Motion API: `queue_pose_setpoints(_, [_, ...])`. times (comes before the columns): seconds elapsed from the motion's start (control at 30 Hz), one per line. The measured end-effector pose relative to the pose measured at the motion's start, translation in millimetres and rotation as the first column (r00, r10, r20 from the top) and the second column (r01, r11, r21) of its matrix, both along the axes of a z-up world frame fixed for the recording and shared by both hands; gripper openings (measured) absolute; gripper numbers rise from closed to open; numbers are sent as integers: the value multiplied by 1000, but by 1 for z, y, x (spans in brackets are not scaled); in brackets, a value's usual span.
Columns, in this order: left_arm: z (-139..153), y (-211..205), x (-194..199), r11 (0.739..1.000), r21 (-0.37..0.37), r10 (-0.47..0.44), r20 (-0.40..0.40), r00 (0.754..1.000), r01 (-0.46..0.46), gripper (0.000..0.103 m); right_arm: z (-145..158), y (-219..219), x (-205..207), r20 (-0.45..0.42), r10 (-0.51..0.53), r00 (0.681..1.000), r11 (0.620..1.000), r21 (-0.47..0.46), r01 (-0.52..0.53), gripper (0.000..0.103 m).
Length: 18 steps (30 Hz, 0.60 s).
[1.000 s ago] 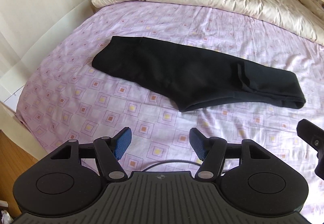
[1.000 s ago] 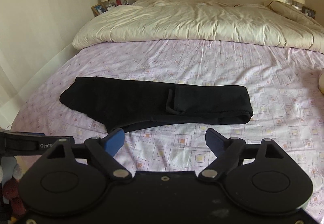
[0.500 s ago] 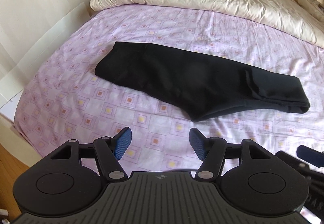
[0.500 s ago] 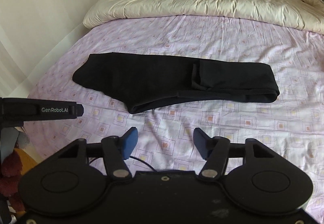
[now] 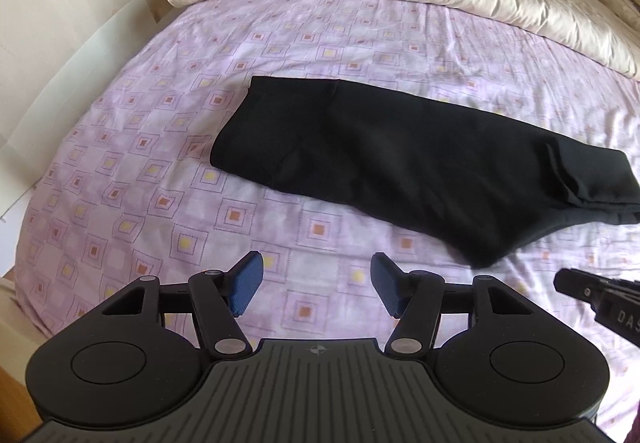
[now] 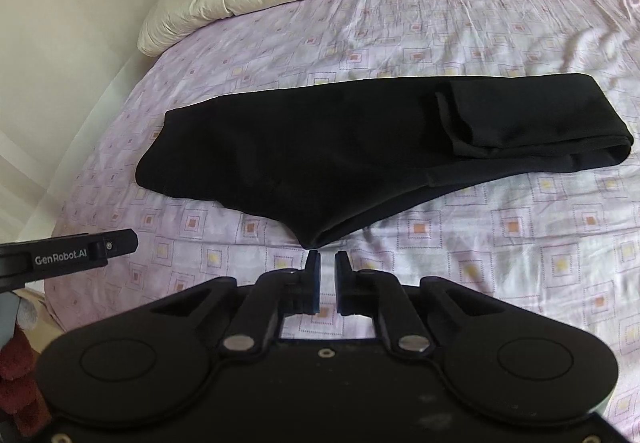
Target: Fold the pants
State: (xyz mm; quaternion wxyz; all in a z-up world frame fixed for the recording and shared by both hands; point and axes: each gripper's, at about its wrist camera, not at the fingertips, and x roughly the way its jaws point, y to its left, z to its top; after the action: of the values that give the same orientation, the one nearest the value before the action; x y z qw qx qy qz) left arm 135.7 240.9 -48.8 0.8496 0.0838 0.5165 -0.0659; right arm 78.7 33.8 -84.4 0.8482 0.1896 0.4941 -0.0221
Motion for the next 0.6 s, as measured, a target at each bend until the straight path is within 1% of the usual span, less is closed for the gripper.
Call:
queue_pose_setpoints(0.2, [-17,30,32,1000,-25,2,-31,1000,-3,58,-23,17,47,-48,-9,999,998,-60,6,9])
queue_pose_setpoints(0.37, [-25,44,57,999,-48,1,-34,999,-3,58,-42,19,71,-77,-39,996,995,-95,32,9])
queue_pose_setpoints(0.47, [-28,46,69,998,-57,-4,-34,999,2,58,-57,19,80,-123,-58,991,993,-106,45,9])
queue_pose_setpoints(0.57, [-35,46,80,998,-63,-11,-45,999,8,58,-78,20,84,-201,-64,978,993,-109,43,9])
queue_pose_setpoints(0.6, [-37,46,83,998,-65,-12,-49,999,8,58,-81,20,85,-201,-67,977,993,-107,46,9])
